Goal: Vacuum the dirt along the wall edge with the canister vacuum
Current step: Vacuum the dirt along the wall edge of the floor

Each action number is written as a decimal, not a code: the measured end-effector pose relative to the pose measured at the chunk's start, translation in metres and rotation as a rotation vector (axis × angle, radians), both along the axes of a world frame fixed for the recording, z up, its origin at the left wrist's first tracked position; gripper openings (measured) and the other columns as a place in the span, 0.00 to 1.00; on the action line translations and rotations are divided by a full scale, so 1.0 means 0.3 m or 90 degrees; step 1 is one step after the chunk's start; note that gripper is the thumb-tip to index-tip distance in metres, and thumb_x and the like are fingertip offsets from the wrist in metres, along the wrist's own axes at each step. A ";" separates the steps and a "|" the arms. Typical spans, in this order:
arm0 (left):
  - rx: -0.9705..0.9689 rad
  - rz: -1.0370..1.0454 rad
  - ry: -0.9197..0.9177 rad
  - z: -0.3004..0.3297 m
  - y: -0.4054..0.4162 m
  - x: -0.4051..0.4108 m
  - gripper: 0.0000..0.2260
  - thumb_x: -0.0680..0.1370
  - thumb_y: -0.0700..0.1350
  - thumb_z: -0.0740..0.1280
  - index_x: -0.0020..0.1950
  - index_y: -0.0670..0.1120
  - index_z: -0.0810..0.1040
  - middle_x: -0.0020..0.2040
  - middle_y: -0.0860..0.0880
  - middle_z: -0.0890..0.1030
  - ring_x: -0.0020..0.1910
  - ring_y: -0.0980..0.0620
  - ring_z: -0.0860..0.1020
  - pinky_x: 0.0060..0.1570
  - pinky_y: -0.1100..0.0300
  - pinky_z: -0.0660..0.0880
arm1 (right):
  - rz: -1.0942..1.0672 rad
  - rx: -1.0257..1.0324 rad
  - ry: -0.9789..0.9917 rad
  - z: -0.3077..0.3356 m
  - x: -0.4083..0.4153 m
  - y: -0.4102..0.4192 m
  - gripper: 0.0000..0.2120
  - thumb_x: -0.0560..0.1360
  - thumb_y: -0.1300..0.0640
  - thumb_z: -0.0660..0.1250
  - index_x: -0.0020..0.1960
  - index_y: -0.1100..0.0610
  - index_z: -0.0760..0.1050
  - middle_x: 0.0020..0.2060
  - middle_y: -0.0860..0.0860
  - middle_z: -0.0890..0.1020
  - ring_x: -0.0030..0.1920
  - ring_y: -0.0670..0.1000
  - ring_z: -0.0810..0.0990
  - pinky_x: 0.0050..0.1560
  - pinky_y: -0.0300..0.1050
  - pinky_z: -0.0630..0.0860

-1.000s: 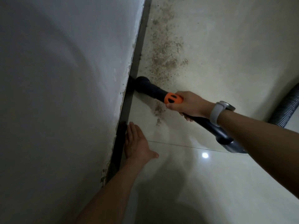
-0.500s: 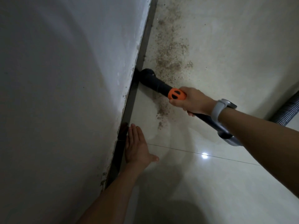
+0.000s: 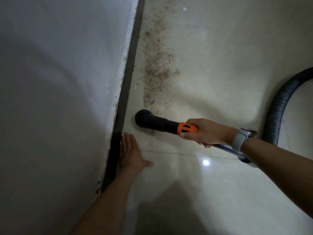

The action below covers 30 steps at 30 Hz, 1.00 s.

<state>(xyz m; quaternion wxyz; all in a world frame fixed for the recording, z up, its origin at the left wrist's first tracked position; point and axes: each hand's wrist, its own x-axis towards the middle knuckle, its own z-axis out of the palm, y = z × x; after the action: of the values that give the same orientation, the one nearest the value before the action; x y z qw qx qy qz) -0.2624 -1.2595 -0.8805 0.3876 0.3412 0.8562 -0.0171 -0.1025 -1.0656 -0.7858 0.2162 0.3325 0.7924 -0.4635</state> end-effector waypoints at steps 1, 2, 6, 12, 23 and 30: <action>0.002 0.003 -0.004 -0.001 0.001 -0.001 0.60 0.67 0.61 0.74 0.74 0.40 0.30 0.74 0.43 0.28 0.74 0.46 0.30 0.72 0.53 0.36 | -0.002 0.016 -0.004 -0.001 0.022 -0.010 0.11 0.73 0.40 0.64 0.43 0.47 0.71 0.25 0.46 0.75 0.21 0.46 0.72 0.26 0.35 0.70; 0.003 0.006 -0.004 -0.003 0.000 -0.002 0.60 0.66 0.61 0.75 0.74 0.40 0.31 0.74 0.43 0.29 0.74 0.47 0.30 0.72 0.52 0.37 | -0.005 0.031 -0.005 -0.004 0.040 -0.023 0.11 0.73 0.39 0.64 0.43 0.46 0.70 0.24 0.45 0.74 0.21 0.45 0.72 0.25 0.33 0.69; 0.021 0.019 0.016 -0.001 -0.015 0.000 0.60 0.65 0.61 0.75 0.76 0.41 0.34 0.76 0.44 0.31 0.75 0.48 0.33 0.74 0.51 0.43 | 0.005 0.016 -0.019 0.004 0.089 -0.062 0.13 0.71 0.38 0.65 0.41 0.47 0.70 0.20 0.43 0.73 0.20 0.46 0.71 0.24 0.33 0.68; 0.030 0.048 0.028 -0.004 -0.037 0.024 0.57 0.67 0.60 0.74 0.76 0.39 0.36 0.77 0.44 0.35 0.76 0.48 0.36 0.74 0.52 0.46 | -0.006 -0.069 -0.123 0.007 0.145 -0.051 0.16 0.70 0.39 0.65 0.42 0.52 0.71 0.24 0.48 0.74 0.21 0.49 0.71 0.28 0.39 0.71; -0.032 0.013 -0.050 0.098 -0.034 -0.033 0.42 0.77 0.57 0.64 0.77 0.41 0.41 0.78 0.44 0.39 0.77 0.44 0.42 0.73 0.52 0.50 | -0.070 -0.013 -0.131 0.028 0.092 -0.026 0.15 0.70 0.39 0.65 0.42 0.52 0.73 0.25 0.48 0.74 0.20 0.48 0.72 0.24 0.37 0.70; -0.003 0.161 -0.031 0.263 0.065 -0.030 0.25 0.80 0.48 0.60 0.73 0.38 0.59 0.72 0.38 0.61 0.70 0.39 0.63 0.65 0.50 0.65 | 0.074 -0.008 -0.226 0.118 0.056 -0.083 0.15 0.70 0.38 0.65 0.39 0.49 0.70 0.27 0.49 0.75 0.18 0.44 0.71 0.26 0.36 0.71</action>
<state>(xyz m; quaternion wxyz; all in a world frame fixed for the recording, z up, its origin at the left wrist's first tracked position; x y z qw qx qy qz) -0.2714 -1.2401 -0.8018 0.4080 0.2296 0.8828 0.0379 -0.0858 -1.0904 -0.7502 0.3814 0.3614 0.7565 -0.3893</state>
